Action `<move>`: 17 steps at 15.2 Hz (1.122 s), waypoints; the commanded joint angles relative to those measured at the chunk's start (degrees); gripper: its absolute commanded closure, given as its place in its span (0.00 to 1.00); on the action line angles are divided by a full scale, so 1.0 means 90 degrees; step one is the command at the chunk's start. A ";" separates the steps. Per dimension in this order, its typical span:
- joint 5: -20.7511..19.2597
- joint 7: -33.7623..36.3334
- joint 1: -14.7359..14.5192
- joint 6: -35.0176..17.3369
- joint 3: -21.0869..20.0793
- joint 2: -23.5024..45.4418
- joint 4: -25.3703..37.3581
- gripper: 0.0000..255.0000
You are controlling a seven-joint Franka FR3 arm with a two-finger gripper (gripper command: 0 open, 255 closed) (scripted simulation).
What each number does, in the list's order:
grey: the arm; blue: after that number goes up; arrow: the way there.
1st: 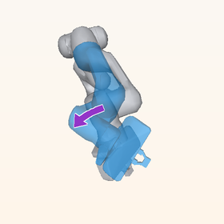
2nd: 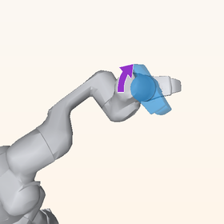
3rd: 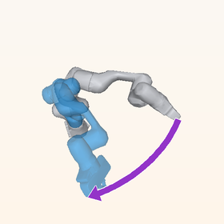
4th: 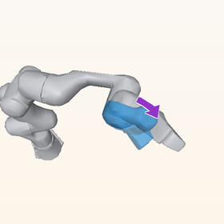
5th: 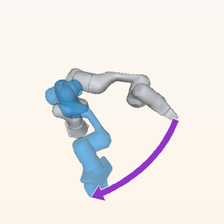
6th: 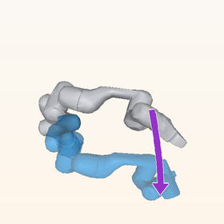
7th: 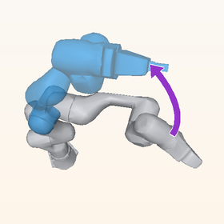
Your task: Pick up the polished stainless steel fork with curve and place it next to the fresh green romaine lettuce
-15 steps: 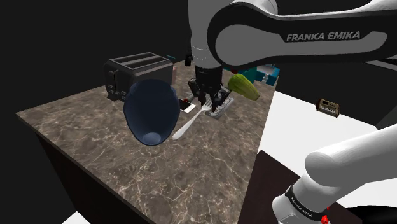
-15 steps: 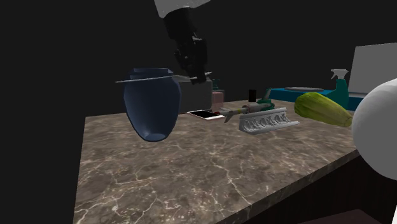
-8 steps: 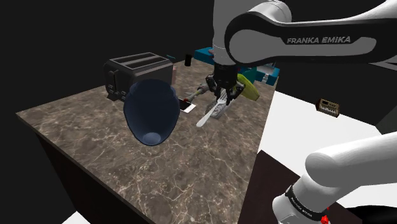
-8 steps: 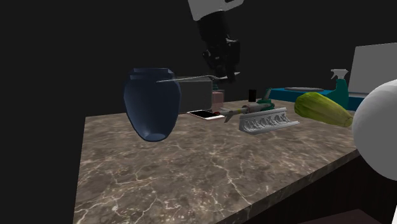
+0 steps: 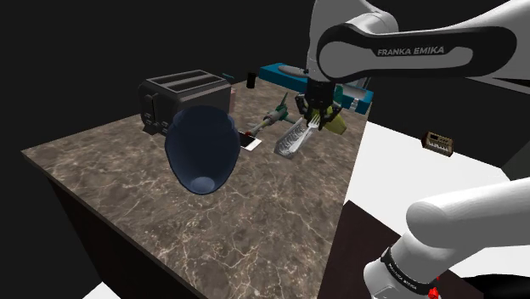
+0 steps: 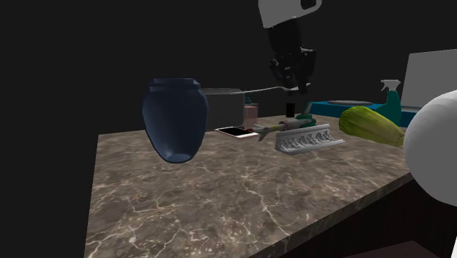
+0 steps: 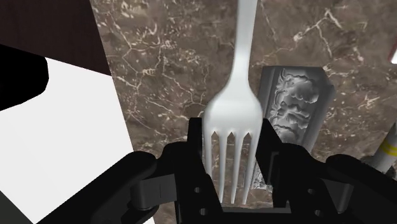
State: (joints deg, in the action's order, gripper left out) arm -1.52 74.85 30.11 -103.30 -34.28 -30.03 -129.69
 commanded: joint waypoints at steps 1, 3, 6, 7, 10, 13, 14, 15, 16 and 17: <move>-0.0119 -0.0346 0.0109 -0.0108 0.0288 -0.0028 -0.0087 1.00; -0.0244 -0.0616 0.0229 -0.0246 0.0514 0.0019 -0.0139 1.00; -0.0435 -0.1007 0.0430 -0.0454 0.0832 0.0143 -0.0161 1.00; -0.0500 -0.1133 0.0501 -0.0524 0.0933 0.0198 -0.0154 1.00; -0.0694 -0.1499 0.0715 -0.0728 0.1225 0.0405 -0.0085 1.00; -0.0882 -0.1847 0.0931 -0.0921 0.1498 0.0669 0.0051 1.00; -0.0942 -0.1959 0.1002 -0.0982 0.1585 0.0769 0.0112 1.00; -0.1001 -0.2070 0.1072 -0.1041 0.1670 0.0874 0.0180 1.00; -0.1057 -0.2179 0.1142 -0.1098 0.1753 0.0984 0.0255 1.00; -0.1112 -0.2287 0.1209 -0.1153 0.1834 0.1099 0.0339 1.00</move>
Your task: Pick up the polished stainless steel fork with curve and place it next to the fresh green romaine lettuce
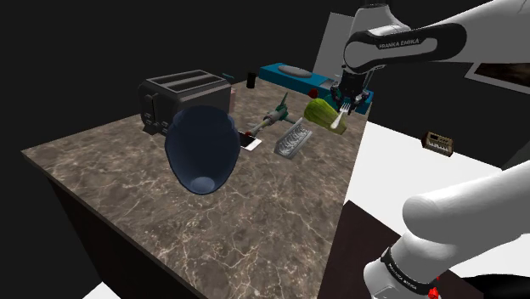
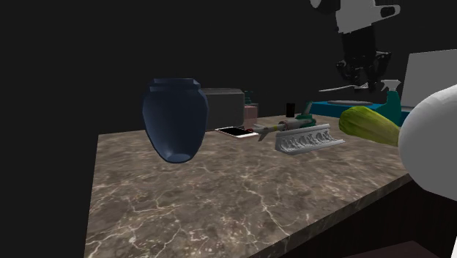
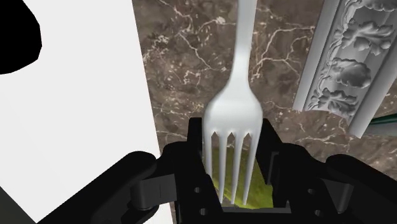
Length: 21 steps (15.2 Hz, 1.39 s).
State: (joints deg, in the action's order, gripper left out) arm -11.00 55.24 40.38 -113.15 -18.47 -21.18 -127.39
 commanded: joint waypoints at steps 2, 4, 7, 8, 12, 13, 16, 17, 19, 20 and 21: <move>-0.0160 -0.0321 0.0201 -0.0159 0.0233 0.0361 0.0271 1.00; -0.0253 -0.0529 0.0329 -0.0247 0.0380 0.0624 0.0490 1.00; -0.0370 -0.0835 0.0509 -0.0353 0.0586 0.1048 0.0875 1.00; -0.0403 -0.0936 0.0566 -0.0381 0.0651 0.1197 0.1018 1.00; -0.0502 -0.1338 0.0779 -0.0450 0.0889 0.1829 0.1669 1.00; -0.0519 -0.1438 0.0829 -0.0456 0.0944 0.1996 0.1852 1.00; -0.0551 -0.1739 0.0975 -0.0444 0.1092 0.2518 0.2453 1.00; -0.0556 -0.1840 0.1022 -0.0429 0.1136 0.2700 0.2672 1.00; -0.0557 -0.2041 0.1113 -0.0381 0.1220 0.3078 0.3141 1.00; -0.0554 -0.2142 0.1157 -0.0347 0.1259 0.3274 0.3392 1.00; -0.0549 -0.2242 0.1201 -0.0306 0.1295 0.3476 0.3655 1.00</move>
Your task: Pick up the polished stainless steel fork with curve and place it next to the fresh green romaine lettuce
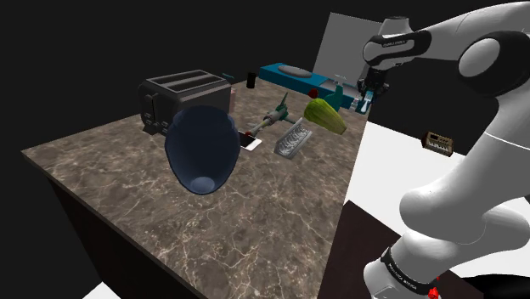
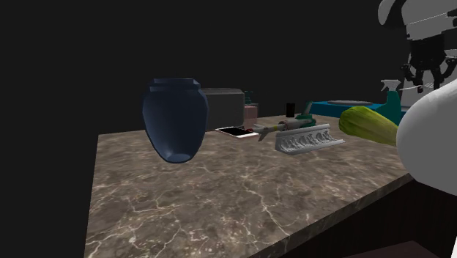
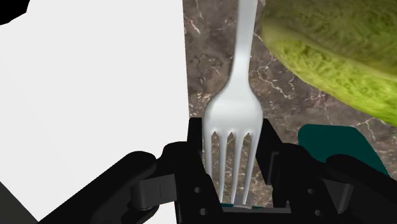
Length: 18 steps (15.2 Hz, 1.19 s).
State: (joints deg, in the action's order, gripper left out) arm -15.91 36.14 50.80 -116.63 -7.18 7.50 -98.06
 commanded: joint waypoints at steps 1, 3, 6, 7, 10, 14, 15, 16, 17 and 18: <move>0.0005 -0.0221 0.0085 0.0128 0.0076 0.0497 0.0674 1.00; 0.0025 -0.0424 0.0168 0.0250 0.0138 0.0933 0.1274 1.00; 0.0022 -0.0502 0.0221 0.0173 0.0173 0.1200 0.1482 1.00; 0.0013 -0.0482 0.0224 0.0091 0.0176 0.1201 0.1399 1.00; -0.0017 -0.0422 0.0229 -0.0148 0.0184 0.1221 0.1174 1.00; -0.0063 -0.0340 0.0234 -0.0459 0.0198 0.1265 0.0900 1.00; -0.0075 -0.0319 0.0235 -0.0536 0.0202 0.1280 0.0836 1.00; -0.0088 -0.0298 0.0236 -0.0612 0.0206 0.1296 0.0774 1.00; -0.0101 -0.0277 0.0236 -0.0687 0.0210 0.1313 0.0713 1.00; -0.0115 -0.0256 0.0237 -0.0762 0.0215 0.1331 0.0655 1.00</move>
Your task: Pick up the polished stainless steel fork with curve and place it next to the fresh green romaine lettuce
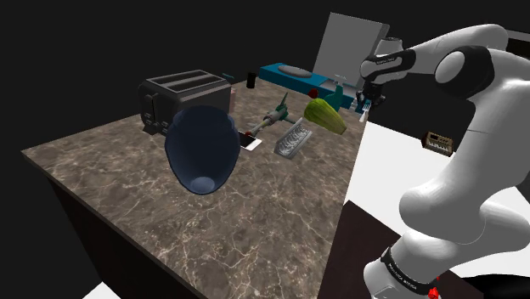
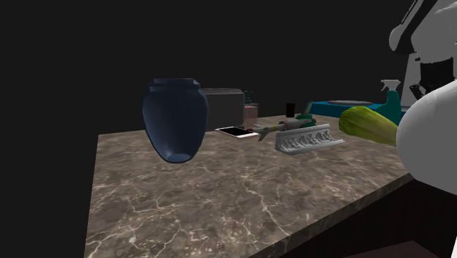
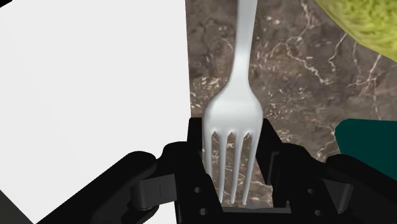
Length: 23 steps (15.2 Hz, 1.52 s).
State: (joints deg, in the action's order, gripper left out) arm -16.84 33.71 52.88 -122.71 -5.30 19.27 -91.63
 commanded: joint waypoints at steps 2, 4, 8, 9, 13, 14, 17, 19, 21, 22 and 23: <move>-0.0041 0.0058 0.0006 -0.0234 0.0016 0.0064 -0.0171 1.00; -0.0071 0.0102 0.0005 -0.0380 0.0026 0.0110 -0.0276 1.00; -0.0135 0.0193 0.0001 -0.0666 0.0049 0.0215 -0.0465 1.00; -0.0152 0.0217 -0.0001 -0.0736 0.0055 0.0244 -0.0508 1.00; -0.0224 0.0312 -0.0009 -0.1012 0.0083 0.0373 -0.0665 1.00; -0.0243 0.0336 -0.0012 -0.1080 0.0091 0.0407 -0.0700 1.00; -0.0301 0.0411 -0.0021 -0.1281 0.0115 0.0518 -0.0797 1.00; -0.0341 0.0461 -0.0029 -0.1412 0.0134 0.0597 -0.0854 1.00; -0.0382 0.0513 -0.0038 -0.1542 0.0153 0.0680 -0.0905 1.00; -0.0403 0.0538 -0.0042 -0.1606 0.0163 0.0723 -0.0928 1.00; -0.0411 0.0549 -0.0044 -0.1633 0.0168 0.0742 -0.0937 1.00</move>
State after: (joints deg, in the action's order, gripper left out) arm -20.39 38.49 52.48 -136.84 -3.88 25.67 -99.80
